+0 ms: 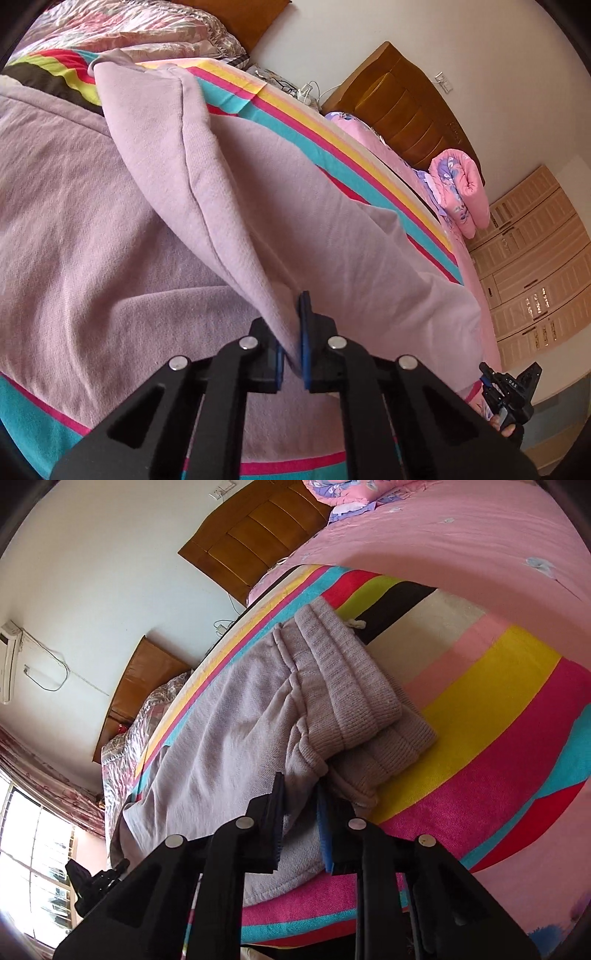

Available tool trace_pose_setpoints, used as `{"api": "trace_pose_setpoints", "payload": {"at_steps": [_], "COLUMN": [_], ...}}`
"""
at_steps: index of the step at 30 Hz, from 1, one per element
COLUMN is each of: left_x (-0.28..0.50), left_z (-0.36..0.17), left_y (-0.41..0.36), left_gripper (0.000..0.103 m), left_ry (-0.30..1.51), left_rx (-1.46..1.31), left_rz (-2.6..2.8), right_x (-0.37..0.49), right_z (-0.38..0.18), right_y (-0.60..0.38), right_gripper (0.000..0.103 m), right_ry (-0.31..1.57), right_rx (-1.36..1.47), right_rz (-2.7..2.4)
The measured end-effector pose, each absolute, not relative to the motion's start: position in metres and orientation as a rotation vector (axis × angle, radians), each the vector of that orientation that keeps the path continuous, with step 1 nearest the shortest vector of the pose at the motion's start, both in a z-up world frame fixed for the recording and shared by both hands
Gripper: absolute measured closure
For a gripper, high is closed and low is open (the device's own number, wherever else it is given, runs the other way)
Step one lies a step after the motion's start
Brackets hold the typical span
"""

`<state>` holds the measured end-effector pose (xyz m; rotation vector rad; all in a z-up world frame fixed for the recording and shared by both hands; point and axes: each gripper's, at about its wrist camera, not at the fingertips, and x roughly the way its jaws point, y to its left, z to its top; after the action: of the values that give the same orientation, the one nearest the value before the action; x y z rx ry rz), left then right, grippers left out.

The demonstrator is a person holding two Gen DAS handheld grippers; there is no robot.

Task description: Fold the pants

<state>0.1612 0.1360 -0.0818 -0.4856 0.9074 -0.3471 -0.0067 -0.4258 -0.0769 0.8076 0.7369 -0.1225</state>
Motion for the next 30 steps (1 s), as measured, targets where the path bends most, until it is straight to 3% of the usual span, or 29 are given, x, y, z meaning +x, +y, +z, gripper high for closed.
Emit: {"api": "trace_pose_setpoints", "payload": {"at_steps": [5, 10, 12, 14, 16, 17, 21, 23, 24, 25, 30], "left_x": [0.107, 0.113, 0.114, 0.114, 0.111, 0.109, 0.109, 0.108, 0.108, 0.11, 0.097], "left_z": [-0.015, -0.093, -0.101, -0.095, -0.092, -0.092, -0.091, -0.09, -0.087, -0.084, -0.066], "left_y": [0.13, 0.134, 0.138, 0.137, 0.138, 0.139, 0.143, 0.141, 0.14, 0.136, 0.135], "left_gripper": [0.098, 0.097, 0.094, 0.091, 0.08, 0.076, 0.075, 0.079, 0.087, 0.096, 0.097], "left_ry": [0.691, 0.927, 0.896, 0.889, 0.891, 0.89, 0.88, 0.871, 0.866, 0.852, 0.81], "left_rx": [-0.332, -0.339, -0.341, -0.317, -0.31, -0.306, -0.324, -0.318, -0.312, -0.305, -0.268], "left_rz": [-0.298, -0.225, -0.231, -0.234, -0.249, -0.251, -0.264, -0.264, -0.264, -0.263, -0.27], "right_x": [-0.013, -0.018, -0.021, -0.024, -0.026, -0.029, -0.028, -0.021, -0.02, -0.021, -0.034], "right_z": [-0.037, -0.076, -0.089, -0.089, -0.088, -0.088, -0.089, -0.089, -0.087, -0.083, -0.058], "right_y": [-0.418, -0.424, -0.42, -0.42, -0.415, -0.412, -0.387, -0.377, -0.374, -0.372, -0.367], "right_gripper": [0.09, 0.09, 0.089, 0.085, 0.065, 0.06, 0.059, 0.068, 0.09, 0.092, 0.094], "right_ry": [0.634, 0.784, 0.789, 0.772, 0.774, 0.772, 0.781, 0.78, 0.774, 0.759, 0.718], "right_rx": [0.681, 0.745, 0.77, 0.791, 0.794, 0.813, 0.816, 0.787, 0.757, 0.744, 0.689], "right_rz": [-0.073, -0.066, -0.075, -0.078, -0.061, -0.039, 0.052, 0.068, 0.044, 0.036, 0.02]}}
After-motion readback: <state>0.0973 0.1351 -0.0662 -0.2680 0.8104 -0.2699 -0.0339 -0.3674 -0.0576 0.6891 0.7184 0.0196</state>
